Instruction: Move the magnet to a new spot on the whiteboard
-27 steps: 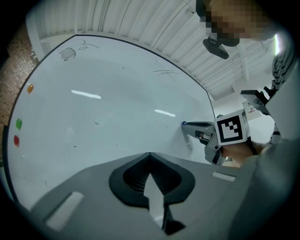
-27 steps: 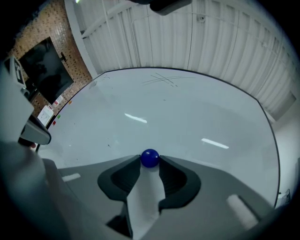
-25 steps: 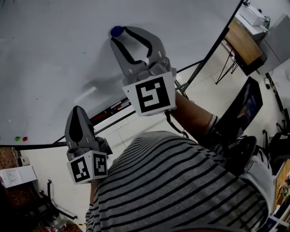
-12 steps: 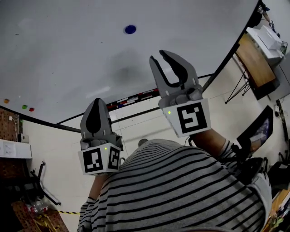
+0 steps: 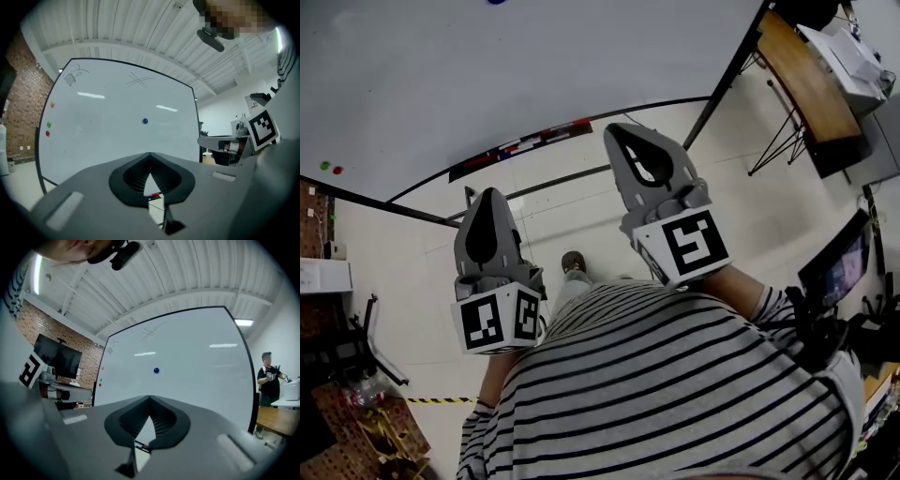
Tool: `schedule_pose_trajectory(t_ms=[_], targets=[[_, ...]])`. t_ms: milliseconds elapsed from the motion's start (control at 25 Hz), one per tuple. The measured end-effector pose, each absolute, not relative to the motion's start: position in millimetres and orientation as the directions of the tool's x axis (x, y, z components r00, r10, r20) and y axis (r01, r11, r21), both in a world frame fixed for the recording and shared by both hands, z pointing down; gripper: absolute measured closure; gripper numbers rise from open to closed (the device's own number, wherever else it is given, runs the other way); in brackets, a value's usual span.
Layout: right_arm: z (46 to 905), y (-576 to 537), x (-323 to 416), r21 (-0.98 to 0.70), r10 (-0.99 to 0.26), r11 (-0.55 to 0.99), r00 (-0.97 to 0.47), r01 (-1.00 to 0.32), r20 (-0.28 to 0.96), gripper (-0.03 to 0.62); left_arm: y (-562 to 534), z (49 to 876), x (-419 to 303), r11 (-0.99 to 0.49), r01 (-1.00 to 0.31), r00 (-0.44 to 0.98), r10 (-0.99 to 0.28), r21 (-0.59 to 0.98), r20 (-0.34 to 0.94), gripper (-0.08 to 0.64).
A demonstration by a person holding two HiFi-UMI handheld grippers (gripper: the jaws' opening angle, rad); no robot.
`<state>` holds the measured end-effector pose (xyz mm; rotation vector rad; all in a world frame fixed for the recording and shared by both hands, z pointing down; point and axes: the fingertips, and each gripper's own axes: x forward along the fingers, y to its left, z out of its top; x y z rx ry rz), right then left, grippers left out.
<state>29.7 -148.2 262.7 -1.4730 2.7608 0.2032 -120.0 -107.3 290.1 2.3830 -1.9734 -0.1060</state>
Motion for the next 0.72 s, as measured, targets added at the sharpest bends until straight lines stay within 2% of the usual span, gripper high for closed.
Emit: schedule_pose_trajectory(t_ms=[160,360,720], targets=[[272.6,-135.8,17.5,0.122,-0.813,0.573,-0.581,-0.810,-0.039,0.592,-90.1,296.3,-123.2,-0.174,-0.982,0.174,-0.985,0.077,-0.005,0.545],[258.1,-100.1,-4.1,0.137,-0.813,0.567,-0.579,-0.812,-0.065,0.592,-59.1,293.3,-127.1,-0.221,-0.972,0.222,-0.975,0.085,-0.004,0.545],[256.3,-77.5,-54.0,0.138,-0.811,0.572,-0.582,-0.809,-0.052,0.592,-35.5,290.1,-173.0,-0.220,-0.971,0.222,-0.975,0.096,0.006,0.545]])
